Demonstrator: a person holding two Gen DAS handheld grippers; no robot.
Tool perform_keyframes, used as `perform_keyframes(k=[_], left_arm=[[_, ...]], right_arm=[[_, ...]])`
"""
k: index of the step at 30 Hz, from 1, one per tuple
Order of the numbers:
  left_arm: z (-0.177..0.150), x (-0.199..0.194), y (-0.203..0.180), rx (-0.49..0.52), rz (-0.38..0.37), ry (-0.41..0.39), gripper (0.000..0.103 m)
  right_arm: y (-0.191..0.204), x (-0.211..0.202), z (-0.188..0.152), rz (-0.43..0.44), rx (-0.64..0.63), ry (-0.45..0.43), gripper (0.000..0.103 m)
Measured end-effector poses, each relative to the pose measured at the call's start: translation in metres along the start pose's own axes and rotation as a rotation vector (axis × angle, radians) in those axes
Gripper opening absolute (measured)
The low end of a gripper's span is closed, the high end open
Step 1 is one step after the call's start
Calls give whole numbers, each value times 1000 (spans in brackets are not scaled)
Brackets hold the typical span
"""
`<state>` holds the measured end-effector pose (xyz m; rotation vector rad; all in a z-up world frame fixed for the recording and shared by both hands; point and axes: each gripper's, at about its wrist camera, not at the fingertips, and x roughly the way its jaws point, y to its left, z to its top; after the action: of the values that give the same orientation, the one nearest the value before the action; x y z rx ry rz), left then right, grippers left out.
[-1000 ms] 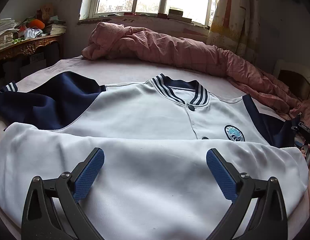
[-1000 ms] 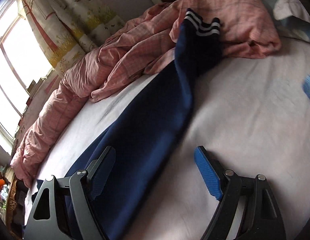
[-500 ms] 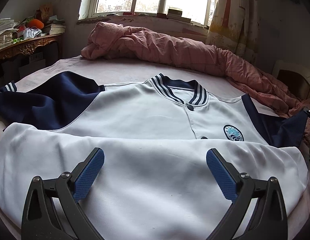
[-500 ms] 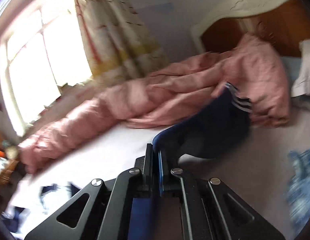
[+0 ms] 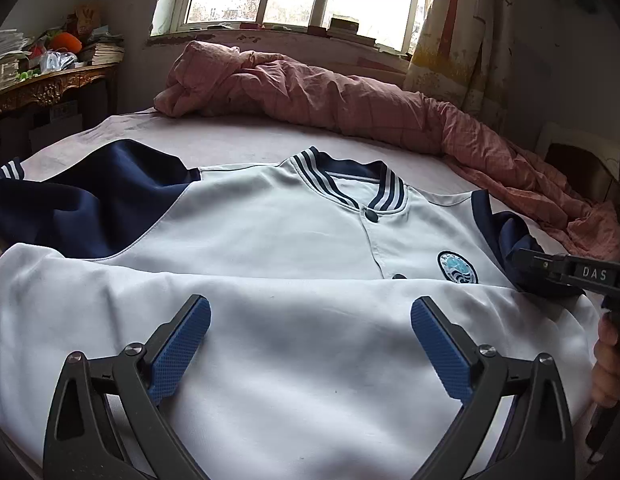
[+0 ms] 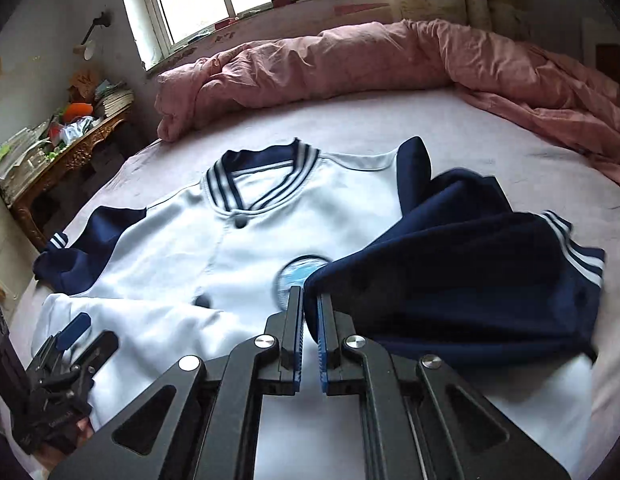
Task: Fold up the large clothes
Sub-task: 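Grasp the navy sleeve cuff with the right tool and lift it, then carry the navy sleeve across the jacket body with the right tool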
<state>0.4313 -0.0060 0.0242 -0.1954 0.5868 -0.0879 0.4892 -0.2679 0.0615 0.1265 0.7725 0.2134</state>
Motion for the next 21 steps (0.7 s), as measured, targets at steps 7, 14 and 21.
perform_keyframes(k=[7,14,21], left_arm=[[0,-1,-1,15,5,-8,100],[1,0,0,8,2,-5,100],[0,1,0,7,6,7,100]], right_arm=[[-1,-37,2,-38,157,-76,71],[-104,-101,18,-176,322,-301,71],[-260,-60,-12,-120,578,-153,71]])
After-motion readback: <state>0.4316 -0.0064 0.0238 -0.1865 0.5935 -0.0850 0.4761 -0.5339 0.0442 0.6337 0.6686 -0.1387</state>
